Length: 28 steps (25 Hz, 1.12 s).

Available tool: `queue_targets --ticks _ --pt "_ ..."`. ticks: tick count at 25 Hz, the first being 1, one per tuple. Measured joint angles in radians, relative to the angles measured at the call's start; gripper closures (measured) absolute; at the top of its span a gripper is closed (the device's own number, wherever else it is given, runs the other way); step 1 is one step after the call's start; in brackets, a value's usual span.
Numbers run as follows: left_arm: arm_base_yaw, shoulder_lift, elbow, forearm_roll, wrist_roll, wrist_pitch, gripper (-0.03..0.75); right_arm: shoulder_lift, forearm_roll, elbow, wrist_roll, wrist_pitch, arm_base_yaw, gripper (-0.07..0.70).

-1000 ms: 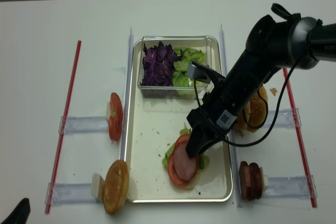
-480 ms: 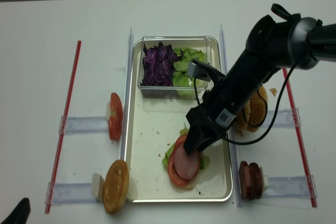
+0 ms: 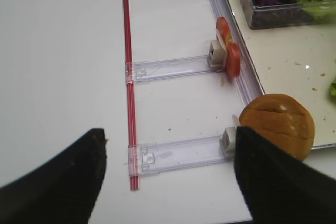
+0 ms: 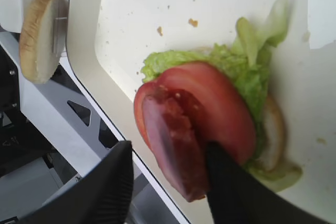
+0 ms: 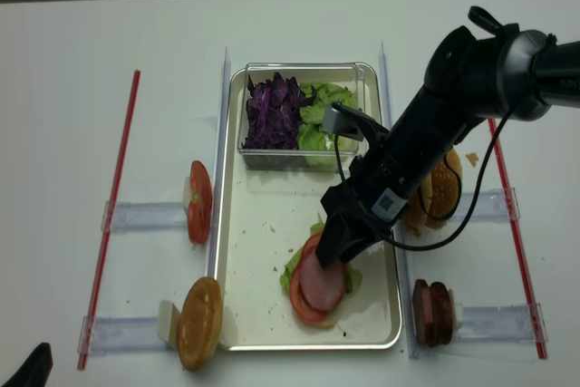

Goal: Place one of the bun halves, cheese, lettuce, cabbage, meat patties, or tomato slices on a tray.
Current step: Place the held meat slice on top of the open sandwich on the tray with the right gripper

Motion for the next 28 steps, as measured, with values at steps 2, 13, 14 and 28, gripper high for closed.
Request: queue_targets --ticks 2,13,14,28 --pt "0.0 0.0 0.0 0.0 0.007 0.0 0.242 0.0 0.002 0.0 0.0 0.0 0.0 0.232" --pt "0.0 0.0 0.0 0.0 0.007 0.0 0.242 0.0 0.003 0.0 -0.002 0.0 0.0 0.171" --pt "0.0 0.0 0.0 0.0 0.0 0.0 0.242 0.0 0.003 0.0 -0.002 0.0 0.0 0.171" --pt "0.0 0.0 0.0 0.0 0.007 0.0 0.242 0.0 0.002 0.0 -0.002 0.0 0.0 0.171"
